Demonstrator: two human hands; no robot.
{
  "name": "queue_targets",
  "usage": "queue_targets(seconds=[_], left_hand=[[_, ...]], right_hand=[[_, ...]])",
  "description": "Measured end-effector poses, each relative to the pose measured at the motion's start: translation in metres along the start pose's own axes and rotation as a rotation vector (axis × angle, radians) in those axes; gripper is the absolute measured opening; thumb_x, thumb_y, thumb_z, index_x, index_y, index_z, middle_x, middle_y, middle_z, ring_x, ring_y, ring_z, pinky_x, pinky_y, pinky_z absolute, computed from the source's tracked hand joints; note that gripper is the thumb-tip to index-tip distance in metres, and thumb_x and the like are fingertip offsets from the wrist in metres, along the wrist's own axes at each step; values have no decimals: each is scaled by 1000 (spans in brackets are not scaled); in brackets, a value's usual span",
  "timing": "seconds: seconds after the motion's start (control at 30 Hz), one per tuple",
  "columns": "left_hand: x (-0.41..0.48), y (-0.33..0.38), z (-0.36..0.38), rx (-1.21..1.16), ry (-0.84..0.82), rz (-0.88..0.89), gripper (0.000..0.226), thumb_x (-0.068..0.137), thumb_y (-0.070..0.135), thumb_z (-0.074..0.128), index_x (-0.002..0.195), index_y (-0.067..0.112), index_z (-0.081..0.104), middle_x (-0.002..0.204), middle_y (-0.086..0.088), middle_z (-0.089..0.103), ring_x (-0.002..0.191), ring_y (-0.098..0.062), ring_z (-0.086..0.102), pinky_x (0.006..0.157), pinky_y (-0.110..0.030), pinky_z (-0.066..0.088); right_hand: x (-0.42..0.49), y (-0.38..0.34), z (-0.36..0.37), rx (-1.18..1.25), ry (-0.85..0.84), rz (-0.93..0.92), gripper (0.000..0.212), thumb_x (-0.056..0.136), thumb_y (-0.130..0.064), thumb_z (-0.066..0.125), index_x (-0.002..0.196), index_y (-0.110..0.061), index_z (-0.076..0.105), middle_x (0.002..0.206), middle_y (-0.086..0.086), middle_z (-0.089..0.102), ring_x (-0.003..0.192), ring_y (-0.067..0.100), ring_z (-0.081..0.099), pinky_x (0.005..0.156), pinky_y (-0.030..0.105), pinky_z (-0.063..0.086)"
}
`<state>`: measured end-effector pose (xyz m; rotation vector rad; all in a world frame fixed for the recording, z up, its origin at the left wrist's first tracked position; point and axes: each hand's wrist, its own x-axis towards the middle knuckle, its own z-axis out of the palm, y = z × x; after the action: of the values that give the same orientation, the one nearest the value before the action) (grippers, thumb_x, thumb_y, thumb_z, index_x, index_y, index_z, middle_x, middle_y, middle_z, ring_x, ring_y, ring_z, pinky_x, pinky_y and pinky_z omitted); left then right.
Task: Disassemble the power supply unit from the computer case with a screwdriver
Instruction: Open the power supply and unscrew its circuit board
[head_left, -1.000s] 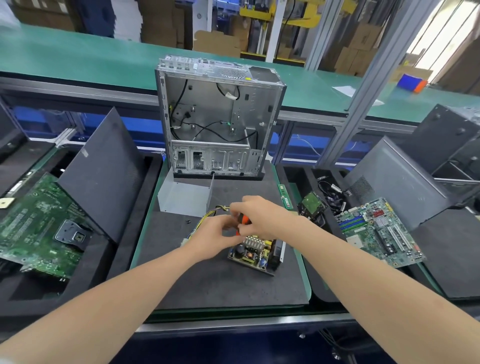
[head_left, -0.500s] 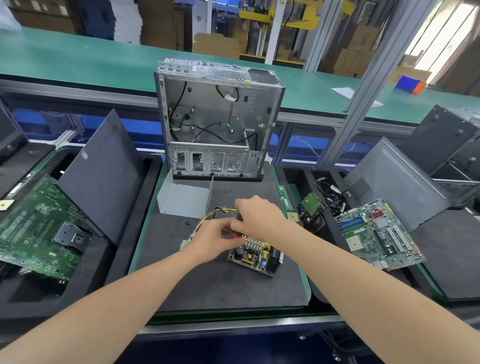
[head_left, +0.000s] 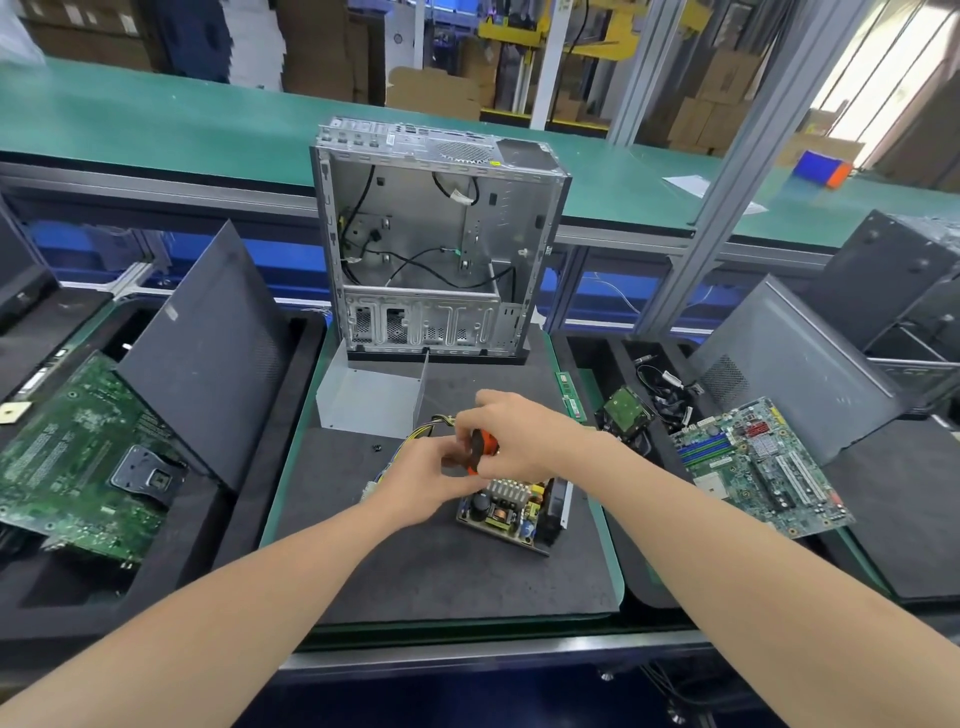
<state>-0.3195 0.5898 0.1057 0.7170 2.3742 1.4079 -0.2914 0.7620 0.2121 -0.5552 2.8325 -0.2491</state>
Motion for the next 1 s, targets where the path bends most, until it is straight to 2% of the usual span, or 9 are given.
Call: queue_targets(seconds=[0.1, 0.17, 0.23, 0.4, 0.53, 0.67, 0.73, 0.87, 1.0], left_hand=[[1, 1, 1, 28, 12, 9, 18, 83, 31, 87, 83, 36, 70, 88, 14, 77, 90, 7, 67, 74, -7, 44], [2, 3, 2, 42, 10, 18, 15, 83, 31, 87, 89, 33, 74, 88, 15, 77, 92, 4, 68, 79, -11, 48], [3, 3, 2, 33, -6, 34, 17, 83, 28, 87, 88, 38, 74, 88, 15, 76, 92, 0, 70, 86, -16, 51], [4, -4, -4, 30, -15, 21, 17, 82, 33, 86, 95, 35, 75, 96, 19, 77, 98, 2, 70, 91, -20, 52], [5, -1, -8, 44, -33, 45, 22, 82, 34, 86, 100, 41, 74, 98, 24, 76, 99, 3, 70, 91, -17, 51], [6, 2, -3, 90, -7, 30, 19, 82, 37, 86, 87, 43, 68, 94, 17, 77, 93, 7, 68, 83, -16, 51], [6, 3, 0, 95, 11, 38, 22, 81, 35, 87, 81, 44, 66, 90, 16, 77, 90, 8, 67, 75, -14, 48], [7, 4, 2, 85, 15, 27, 18, 82, 36, 87, 85, 27, 71, 87, 11, 75, 83, -4, 66, 74, -24, 48], [8, 6, 4, 55, 14, 33, 18, 82, 34, 88, 96, 30, 77, 89, 15, 77, 89, -1, 70, 84, -24, 54]], right_hand=[[-1, -8, 1, -139, 107, 164, 28, 92, -48, 57, 102, -22, 54, 87, -3, 50, 79, 26, 57, 64, 38, 50], [3, -16, 6, -275, 169, 316, 39, 99, -55, 46, 96, -17, 53, 79, 1, 51, 70, 29, 54, 60, 35, 42], [8, -21, 8, -256, 157, 367, 36, 101, -49, 48, 95, -14, 55, 86, 6, 60, 71, 31, 56, 62, 35, 41], [7, -13, 2, 6, 58, 267, 18, 91, -31, 64, 102, -20, 54, 86, -2, 59, 80, 30, 62, 57, 31, 46], [6, -1, 4, 44, 8, 120, 22, 84, -21, 71, 102, -24, 58, 91, -5, 48, 82, 23, 55, 62, 35, 45], [6, 5, 6, 36, -21, 9, 24, 80, -20, 76, 94, -27, 58, 92, -10, 38, 77, 12, 51, 57, 26, 33], [3, 5, 3, 59, -28, -19, 22, 80, -21, 75, 92, -29, 59, 93, -10, 37, 77, 11, 50, 62, 28, 40], [-4, -5, -4, 26, 40, 73, 30, 89, -42, 63, 111, -23, 56, 97, -4, 48, 89, 22, 56, 72, 39, 51], [2, -19, 4, -248, 142, 396, 50, 100, -65, 37, 96, -16, 49, 79, 1, 49, 71, 29, 51, 61, 37, 39]])
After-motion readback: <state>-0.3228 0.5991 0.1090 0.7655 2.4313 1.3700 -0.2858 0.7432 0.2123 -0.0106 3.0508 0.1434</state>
